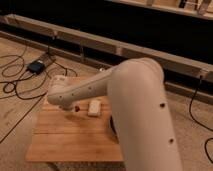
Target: Place the pepper on the white sponge
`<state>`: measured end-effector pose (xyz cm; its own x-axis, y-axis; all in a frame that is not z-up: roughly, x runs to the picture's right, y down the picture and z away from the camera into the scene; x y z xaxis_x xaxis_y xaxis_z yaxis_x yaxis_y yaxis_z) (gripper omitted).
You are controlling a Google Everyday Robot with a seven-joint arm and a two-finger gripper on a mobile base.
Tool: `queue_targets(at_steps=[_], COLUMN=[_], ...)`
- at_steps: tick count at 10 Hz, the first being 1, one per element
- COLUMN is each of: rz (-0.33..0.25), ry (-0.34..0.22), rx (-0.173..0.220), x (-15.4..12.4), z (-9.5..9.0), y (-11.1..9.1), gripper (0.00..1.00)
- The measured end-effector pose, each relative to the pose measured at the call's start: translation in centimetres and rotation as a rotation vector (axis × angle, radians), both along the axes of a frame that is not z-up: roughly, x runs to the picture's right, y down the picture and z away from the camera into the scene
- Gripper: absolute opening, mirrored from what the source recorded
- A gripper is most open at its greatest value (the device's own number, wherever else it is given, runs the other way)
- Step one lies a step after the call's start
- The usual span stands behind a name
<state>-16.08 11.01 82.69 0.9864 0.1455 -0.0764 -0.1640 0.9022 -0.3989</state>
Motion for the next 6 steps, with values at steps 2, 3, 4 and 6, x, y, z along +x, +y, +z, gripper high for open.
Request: queue_targets(at_steps=[2,3,4,6], rz=[0.068,0.093,0.107,0.119], ry=[0.045,0.062,0.074,0.079], rx=[0.020,0.030,0.039,0.045], x=[5.0,6.9,8.5,10.2], z=[-0.7,-0.9,-0.9,-0.4], y=[-1.6,-2.4,-3.1,-4.0], gripper=[0.00,0.00,0.00,0.00])
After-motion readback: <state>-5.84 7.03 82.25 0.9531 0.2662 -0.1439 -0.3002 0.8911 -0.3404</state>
